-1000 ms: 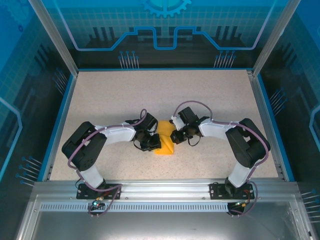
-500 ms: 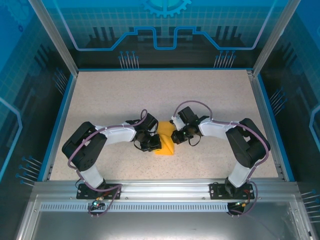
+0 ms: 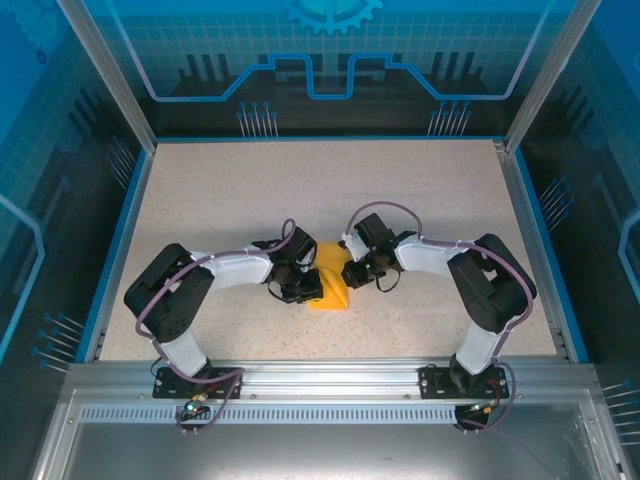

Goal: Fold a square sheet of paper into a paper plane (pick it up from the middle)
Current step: Fold the triangle a second time at the center of the table.

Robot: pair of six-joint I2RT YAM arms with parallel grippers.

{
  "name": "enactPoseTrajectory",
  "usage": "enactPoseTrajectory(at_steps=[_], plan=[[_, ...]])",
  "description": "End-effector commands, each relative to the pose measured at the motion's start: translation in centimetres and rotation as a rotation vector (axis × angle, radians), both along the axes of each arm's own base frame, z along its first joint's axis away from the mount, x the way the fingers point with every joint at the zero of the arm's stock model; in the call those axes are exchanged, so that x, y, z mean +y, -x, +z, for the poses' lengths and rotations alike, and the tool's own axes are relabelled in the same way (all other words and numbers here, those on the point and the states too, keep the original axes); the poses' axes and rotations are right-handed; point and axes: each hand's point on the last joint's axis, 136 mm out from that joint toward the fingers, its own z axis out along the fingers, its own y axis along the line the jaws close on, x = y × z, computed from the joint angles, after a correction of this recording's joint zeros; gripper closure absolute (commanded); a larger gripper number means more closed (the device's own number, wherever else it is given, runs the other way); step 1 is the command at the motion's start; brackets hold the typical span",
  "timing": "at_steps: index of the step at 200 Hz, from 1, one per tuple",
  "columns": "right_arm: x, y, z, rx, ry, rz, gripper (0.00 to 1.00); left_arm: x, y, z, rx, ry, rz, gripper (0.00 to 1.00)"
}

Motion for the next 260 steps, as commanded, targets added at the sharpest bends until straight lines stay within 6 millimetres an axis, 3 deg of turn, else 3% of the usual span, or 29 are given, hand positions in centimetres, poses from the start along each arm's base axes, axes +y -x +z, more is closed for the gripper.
enactPoseTrajectory(at_steps=[1,21,104,199,260], plan=[[0.7,0.1,1.2,-0.020,-0.010,0.028,0.94,0.2,0.4,-0.1,0.004,-0.030,-0.025,0.87],[0.9,0.0,1.9,-0.034,-0.023,0.035,0.94,0.3,0.4,-0.3,0.005,-0.032,-0.022,0.87],[1.1,0.1,1.5,-0.022,-0.024,0.044,0.94,0.2,0.4,-0.4,0.006,-0.037,-0.026,0.87],[0.7,0.3,-0.7,0.016,0.020,0.043,0.94,0.2,0.5,-0.2,0.002,-0.040,-0.028,0.87],[0.2,0.4,-0.1,0.005,0.030,0.029,0.93,0.2,0.4,-0.2,0.002,-0.043,-0.031,0.86]])
